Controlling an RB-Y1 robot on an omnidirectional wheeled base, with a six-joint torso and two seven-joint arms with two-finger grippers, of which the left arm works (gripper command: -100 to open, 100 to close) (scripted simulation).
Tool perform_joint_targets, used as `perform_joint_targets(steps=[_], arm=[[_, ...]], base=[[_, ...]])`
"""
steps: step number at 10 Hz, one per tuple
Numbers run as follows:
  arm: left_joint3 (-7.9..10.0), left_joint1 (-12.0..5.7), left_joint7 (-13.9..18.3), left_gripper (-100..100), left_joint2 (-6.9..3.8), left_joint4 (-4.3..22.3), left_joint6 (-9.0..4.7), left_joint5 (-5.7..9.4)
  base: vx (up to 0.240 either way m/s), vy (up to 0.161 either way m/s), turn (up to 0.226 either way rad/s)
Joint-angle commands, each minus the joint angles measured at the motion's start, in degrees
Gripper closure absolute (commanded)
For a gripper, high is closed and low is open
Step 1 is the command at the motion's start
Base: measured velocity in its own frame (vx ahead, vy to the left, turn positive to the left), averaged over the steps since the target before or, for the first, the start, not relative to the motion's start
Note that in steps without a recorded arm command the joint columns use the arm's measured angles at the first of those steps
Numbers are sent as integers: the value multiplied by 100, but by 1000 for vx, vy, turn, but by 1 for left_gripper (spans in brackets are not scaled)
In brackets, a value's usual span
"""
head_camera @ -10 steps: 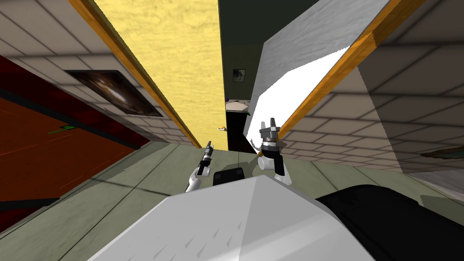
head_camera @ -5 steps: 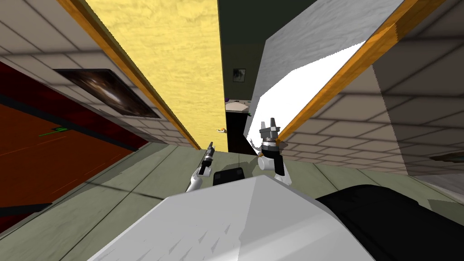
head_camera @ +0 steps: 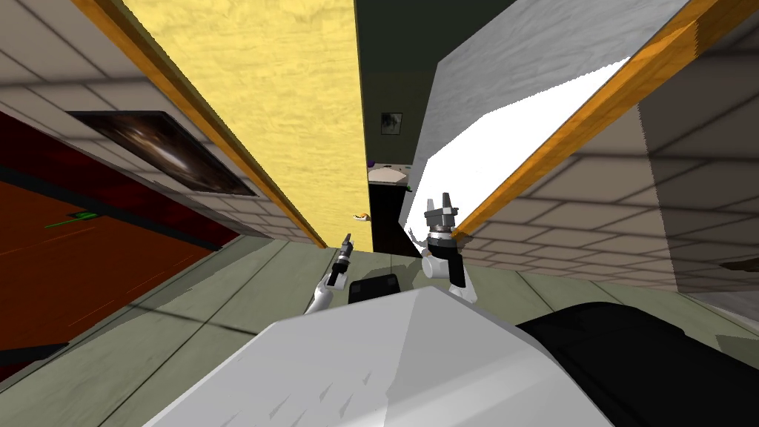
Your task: Push the door open
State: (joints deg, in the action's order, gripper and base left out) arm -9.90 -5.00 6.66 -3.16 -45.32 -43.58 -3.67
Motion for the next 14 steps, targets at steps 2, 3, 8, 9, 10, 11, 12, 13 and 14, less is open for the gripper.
perform_joint_targets(steps=[2, 3, 8, 9, 10, 11, 12, 13, 14], arm=[[-27, -124, 0, -100, 41, 294, -59, -30], [-33, -151, -1, -100, 51, 356, -70, -37], [-61, -251, 1, -100, 97, 607, -114, -66], [-43, -260, -15, -100, 46, 634, -126, -58], [-37, -262, -19, -100, 37, 639, -128, -56], [-26, -265, -27, -100, 23, 649, -134, -50], [-14, -268, -36, -100, 18, 661, -140, -44], [-1, -271, -45, -100, 21, 673, -147, -38], [11, -275, -54, -100, 33, 685, -153, -33]], base=[[131, -6, -1], [94, -9, 0], [85, -6, -1], [108, -29, -35], [158, -53, -20], [180, -48, -15], [166, -46, -25], [200, -42, -30], [215, -23, -22]])
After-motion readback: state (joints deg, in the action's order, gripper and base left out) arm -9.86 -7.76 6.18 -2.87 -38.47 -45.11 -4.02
